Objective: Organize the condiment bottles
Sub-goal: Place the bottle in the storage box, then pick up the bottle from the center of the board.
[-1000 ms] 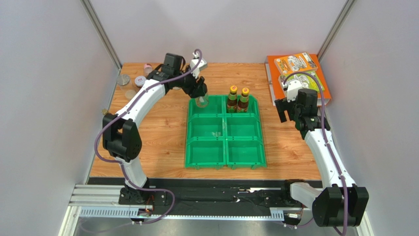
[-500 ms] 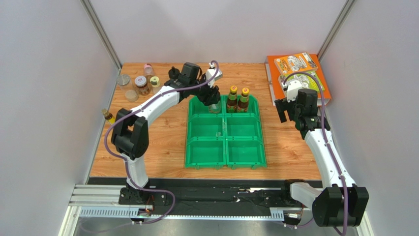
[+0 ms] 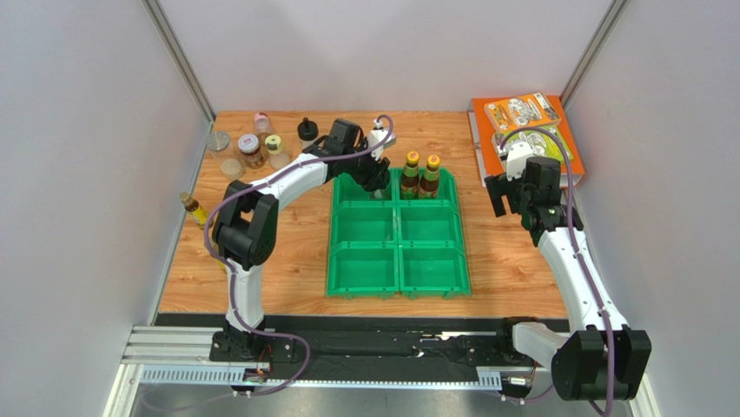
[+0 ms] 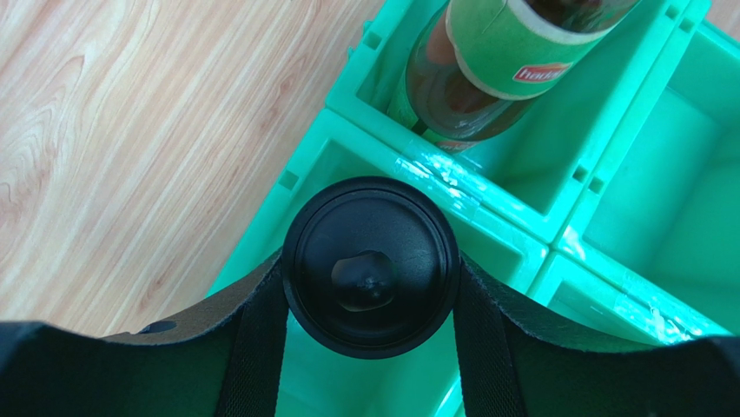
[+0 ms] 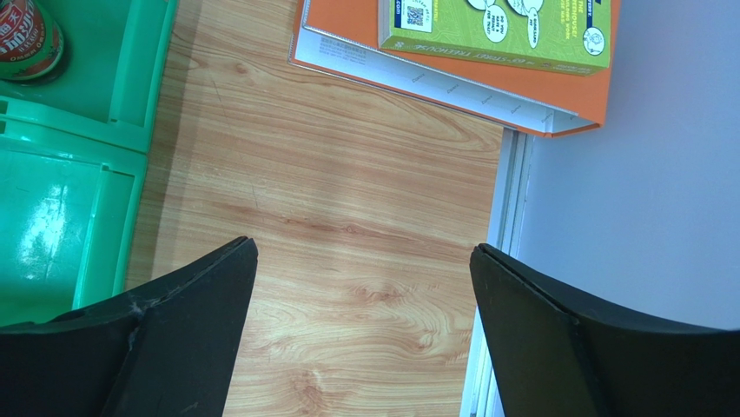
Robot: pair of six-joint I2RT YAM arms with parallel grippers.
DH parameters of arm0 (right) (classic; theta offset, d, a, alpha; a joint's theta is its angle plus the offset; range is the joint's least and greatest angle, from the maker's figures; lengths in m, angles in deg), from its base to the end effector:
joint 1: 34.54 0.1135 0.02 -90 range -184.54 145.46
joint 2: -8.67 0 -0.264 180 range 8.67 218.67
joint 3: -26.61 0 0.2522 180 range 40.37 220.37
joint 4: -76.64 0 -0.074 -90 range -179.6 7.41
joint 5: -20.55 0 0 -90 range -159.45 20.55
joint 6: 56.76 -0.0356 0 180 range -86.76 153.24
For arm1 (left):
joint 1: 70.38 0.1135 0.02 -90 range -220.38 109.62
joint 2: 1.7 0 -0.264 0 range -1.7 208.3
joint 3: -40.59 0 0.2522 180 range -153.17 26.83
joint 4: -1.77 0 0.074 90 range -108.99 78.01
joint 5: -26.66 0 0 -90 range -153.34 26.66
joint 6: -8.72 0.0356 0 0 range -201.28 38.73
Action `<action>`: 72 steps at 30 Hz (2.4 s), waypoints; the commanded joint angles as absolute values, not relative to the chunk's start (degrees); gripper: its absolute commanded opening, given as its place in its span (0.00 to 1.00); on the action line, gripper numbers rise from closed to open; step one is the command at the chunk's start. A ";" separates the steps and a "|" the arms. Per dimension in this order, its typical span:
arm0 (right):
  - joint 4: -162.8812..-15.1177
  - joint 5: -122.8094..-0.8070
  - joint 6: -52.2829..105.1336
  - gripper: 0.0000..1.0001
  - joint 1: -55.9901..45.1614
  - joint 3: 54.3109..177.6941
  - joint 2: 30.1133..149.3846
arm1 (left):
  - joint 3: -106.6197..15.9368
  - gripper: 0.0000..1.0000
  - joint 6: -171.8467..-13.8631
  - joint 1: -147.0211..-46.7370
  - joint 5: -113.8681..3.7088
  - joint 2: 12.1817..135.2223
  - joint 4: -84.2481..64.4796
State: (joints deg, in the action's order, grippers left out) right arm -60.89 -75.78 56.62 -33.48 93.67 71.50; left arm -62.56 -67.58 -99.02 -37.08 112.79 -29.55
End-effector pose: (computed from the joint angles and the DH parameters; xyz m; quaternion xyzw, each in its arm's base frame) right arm 0.2369 0.0005 0.2993 -0.1666 0.8831 -0.1331 0.4180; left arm 0.3914 -0.2317 0.2324 0.4072 0.7988 -0.2571 0.3606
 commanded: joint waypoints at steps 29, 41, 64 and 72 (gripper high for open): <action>-61.21 -74.63 56.27 0.96 -33.22 95.48 71.34 | -69.58 0.99 -68.27 -90.78 -46.38 96.02 -33.78; -61.12 -74.63 56.27 0.96 -33.22 95.39 71.51 | -81.18 0.99 -69.41 -79.26 -50.07 113.51 -30.98; -61.12 -75.07 56.71 0.95 -33.14 95.30 73.88 | -86.99 0.99 -68.97 -76.97 -52.01 126.79 -28.95; -61.03 -75.25 56.71 0.95 -32.96 95.48 74.06 | -87.34 0.88 -69.58 -76.62 -51.04 127.76 -29.92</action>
State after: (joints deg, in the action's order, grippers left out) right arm -59.86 -74.95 56.64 -33.42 93.67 74.10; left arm -84.63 -68.39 -77.08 -51.83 127.26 -30.21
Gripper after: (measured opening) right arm 0.953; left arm 0.959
